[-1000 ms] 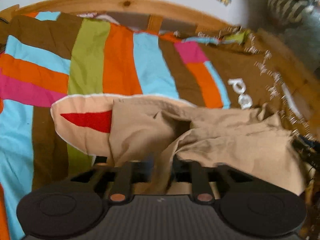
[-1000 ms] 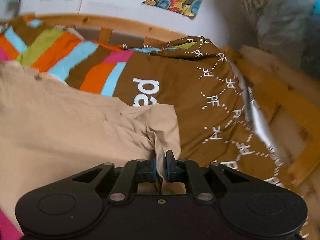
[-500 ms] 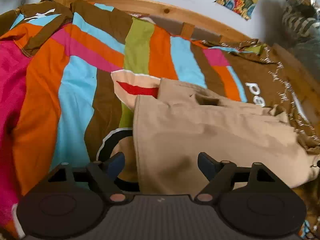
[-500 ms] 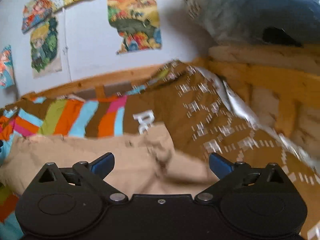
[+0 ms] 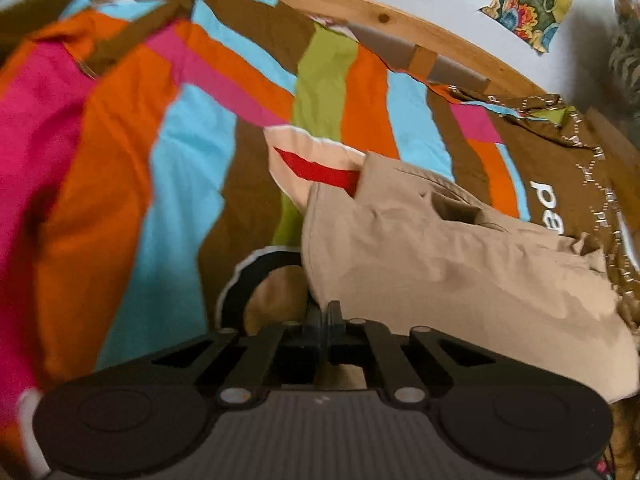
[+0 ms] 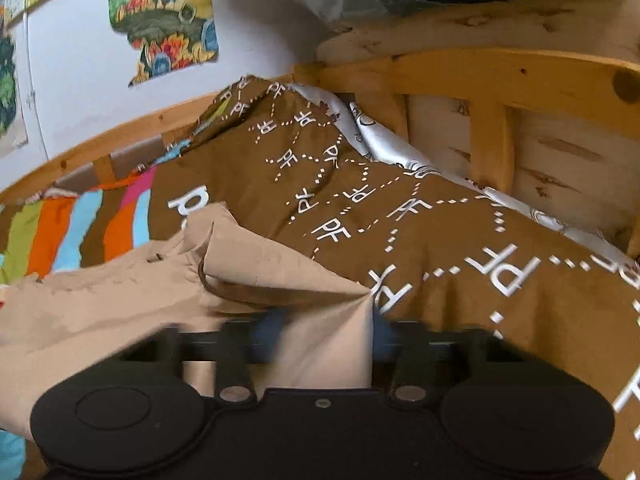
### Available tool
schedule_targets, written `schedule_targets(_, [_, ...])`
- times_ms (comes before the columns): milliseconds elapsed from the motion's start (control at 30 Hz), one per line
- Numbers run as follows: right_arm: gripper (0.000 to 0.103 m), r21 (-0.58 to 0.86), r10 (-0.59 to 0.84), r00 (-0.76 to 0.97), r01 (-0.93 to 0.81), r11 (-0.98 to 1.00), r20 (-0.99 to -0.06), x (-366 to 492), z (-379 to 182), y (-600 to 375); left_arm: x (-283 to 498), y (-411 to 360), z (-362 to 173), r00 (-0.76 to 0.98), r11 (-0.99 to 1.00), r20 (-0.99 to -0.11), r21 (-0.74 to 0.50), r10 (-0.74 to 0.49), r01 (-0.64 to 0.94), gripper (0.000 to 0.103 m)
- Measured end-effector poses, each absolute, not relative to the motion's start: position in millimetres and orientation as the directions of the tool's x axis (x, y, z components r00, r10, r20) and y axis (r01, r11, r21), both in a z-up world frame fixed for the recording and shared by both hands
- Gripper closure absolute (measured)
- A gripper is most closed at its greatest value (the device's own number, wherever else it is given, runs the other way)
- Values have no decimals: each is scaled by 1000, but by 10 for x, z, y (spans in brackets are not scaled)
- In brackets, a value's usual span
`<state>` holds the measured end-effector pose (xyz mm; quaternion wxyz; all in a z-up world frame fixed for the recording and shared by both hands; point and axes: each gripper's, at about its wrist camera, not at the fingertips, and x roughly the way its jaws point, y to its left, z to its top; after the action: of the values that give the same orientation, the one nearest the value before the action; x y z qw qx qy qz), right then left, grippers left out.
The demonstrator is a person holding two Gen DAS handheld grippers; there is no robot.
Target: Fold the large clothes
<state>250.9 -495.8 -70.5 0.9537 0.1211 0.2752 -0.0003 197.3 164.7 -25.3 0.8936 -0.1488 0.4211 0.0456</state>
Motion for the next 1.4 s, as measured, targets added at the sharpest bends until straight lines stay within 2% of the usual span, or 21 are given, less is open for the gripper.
schedule_targets(100, [88,221,53,858,72,972,-512,2534,-659,-4968,1956,1571,-244,629,964,-777,-163,7,-212,102])
schedule_targets(233, [88,161,38,854,54,985,-520,2645,-602,-4932,2085,1581,-514,545,965,-838,-146,-4,-218,102])
schedule_targets(333, [81,87,20,800,40,995,-600,2882,-753,-4843,2067,1605,-498,556,963,-831,-165,-20,-213,100])
schedule_targets(400, [80,34,-4,806,29,999,-592,2902,-794,-4765,2011,1607,-399,578,962,-816,-160,-2,-223,95])
schedule_targets(433, [78,28,-6,810,29,999,-587,2878,-783,-4744,1982,1576,-330,594,964,-804,-139,24,-226,94])
schedule_targets(500, [60,66,10,826,33,997,-563,2784,-720,-4756,1928,1453,-200,637,974,-766,-65,91,-217,88])
schedule_targets(533, [55,78,5,839,45,996,-544,2729,-673,-4755,1893,1363,-144,667,981,-736,-21,114,-192,85])
schedule_targets(567, [49,76,-1,858,47,996,-513,2665,-611,-4734,1863,1261,-98,696,986,-706,22,134,-168,78])
schedule_targets(600, [47,62,3,873,31,998,-488,2635,-559,-4697,1845,1175,-68,717,988,-683,46,141,-151,71])
schedule_targets(700, [49,-18,46,905,-59,998,-423,2633,-421,-4467,1792,910,-15,780,994,-620,3,89,-111,64])
schedule_targets(800, [51,-61,84,899,-121,991,-429,2778,-421,-4179,1902,630,-93,783,996,-621,-84,-32,-26,64])
schedule_targets(867, [52,-86,80,874,-137,987,-480,2951,-528,-4007,2024,419,-262,761,997,-644,-48,-72,54,64])
schedule_targets(933, [52,-114,37,852,-113,987,-523,3095,-704,-3905,2102,239,-480,757,994,-652,48,-42,97,64])
schedule_targets(1000, [52,-67,32,837,-81,994,-547,3146,-884,-3919,2135,203,-641,755,988,-655,85,-40,126,64])
schedule_targets(1133, [51,-68,26,846,-74,995,-532,3065,-965,-3895,2210,427,-653,740,997,-668,-35,-74,68,62])
schedule_targets(1200, [52,-30,31,844,-55,998,-535,3011,-866,-3927,2225,531,-598,739,996,-669,-93,-76,19,63])
schedule_targets(1267, [52,2,45,866,-51,999,-498,2945,-702,-3896,2217,634,-572,738,989,-668,-149,-96,-7,62])
schedule_targets(1333, [52,-11,95,884,-113,994,-457,2934,-521,-3728,2217,710,-582,730,982,-674,-187,-111,-24,53])
schedule_targets(1400, [46,-49,179,880,-223,974,-441,2982,-379,-3453,2216,723,-599,728,983,-677,-181,-106,-25,48])
